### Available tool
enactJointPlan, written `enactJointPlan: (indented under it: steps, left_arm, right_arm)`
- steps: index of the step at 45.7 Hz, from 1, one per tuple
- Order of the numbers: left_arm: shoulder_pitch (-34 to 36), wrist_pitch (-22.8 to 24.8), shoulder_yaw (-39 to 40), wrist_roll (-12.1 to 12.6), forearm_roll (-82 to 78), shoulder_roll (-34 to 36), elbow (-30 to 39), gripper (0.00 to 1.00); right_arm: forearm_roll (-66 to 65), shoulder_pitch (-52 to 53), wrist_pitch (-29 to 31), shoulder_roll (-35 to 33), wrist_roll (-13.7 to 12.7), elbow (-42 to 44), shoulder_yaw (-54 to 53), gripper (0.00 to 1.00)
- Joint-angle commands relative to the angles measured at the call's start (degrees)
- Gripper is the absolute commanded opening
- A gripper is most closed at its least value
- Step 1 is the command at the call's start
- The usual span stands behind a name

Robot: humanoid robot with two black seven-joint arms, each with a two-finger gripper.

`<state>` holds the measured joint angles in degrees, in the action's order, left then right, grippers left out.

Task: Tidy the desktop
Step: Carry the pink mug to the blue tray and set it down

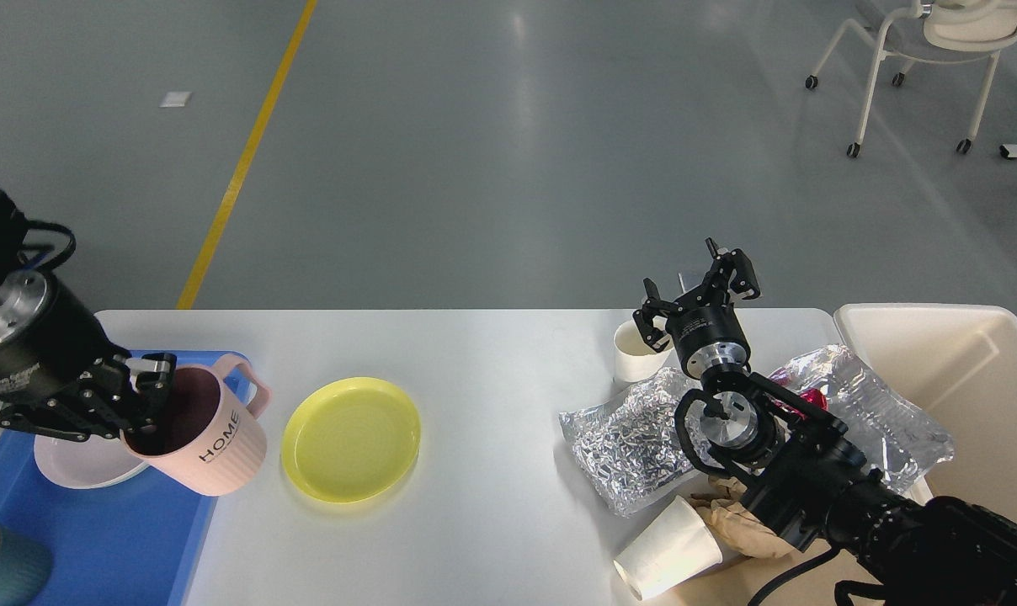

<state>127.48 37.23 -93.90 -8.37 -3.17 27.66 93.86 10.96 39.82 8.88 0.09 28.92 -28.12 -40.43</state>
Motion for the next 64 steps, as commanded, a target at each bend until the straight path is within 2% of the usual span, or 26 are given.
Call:
enactJointPlan:
  steps: [1,6,9,11,21,27,38,49,64]
  left_arm:
    - [-12.0,-11.7,0.3,0.0,-0.5,3.4,-0.7,0.0]
    - [-19.9,-18.9,0.9,-0.3,-0.4,3.9,-1.3,0.0]
    - [-23.8,-22.3,1.3,-0.3,-0.3,4.7,-1.8,0.0]
    - [-24.6,-22.9,1.3,-0.3,-0.3,5.6,-2.1,0.0]
    - [-25.5,-23.4,1.0,-0.2,-0.1,9.0,-4.5,0.0]
    - [-29.4,-24.0,1.3,-0.2,0.2,10.7,-8.0,0.0]
    - [-35.2,-26.8,4.2,-0.2,0.3,11.4,-9.4,0.0]
    - [-39.5,-26.7,7.4,0.0,0.4,11.2,-12.4,0.0]
    - [-42.1,-26.6,7.4,0.0,0.4,11.1,-15.1,0.0]
  right_arm:
    - [0.0,0.0,0.0,0.0,0.0,0.0,0.0,1.0]
    - [0.0,0.0,0.0,0.0,0.0,0.0,0.0,1.0]
    - [0.0,0.0,0.0,0.0,0.0,0.0,0.0,1.0]
    - [0.0,0.0,0.0,0.0,0.0,0.0,0.0,1.0]
    - [0.0,0.0,0.0,0.0,0.0,0.0,0.0,1.0]
    - [0.0,0.0,0.0,0.0,0.0,0.0,0.0,1.0]
    - [0.0,0.0,0.0,0.0,0.0,0.0,0.0,1.0]
    - [-0.1,0.0,0.0,0.0,0.0,0.0,0.0,1.0]
    - [-0.1,0.0,0.0,0.0,0.0,0.0,0.0,1.0]
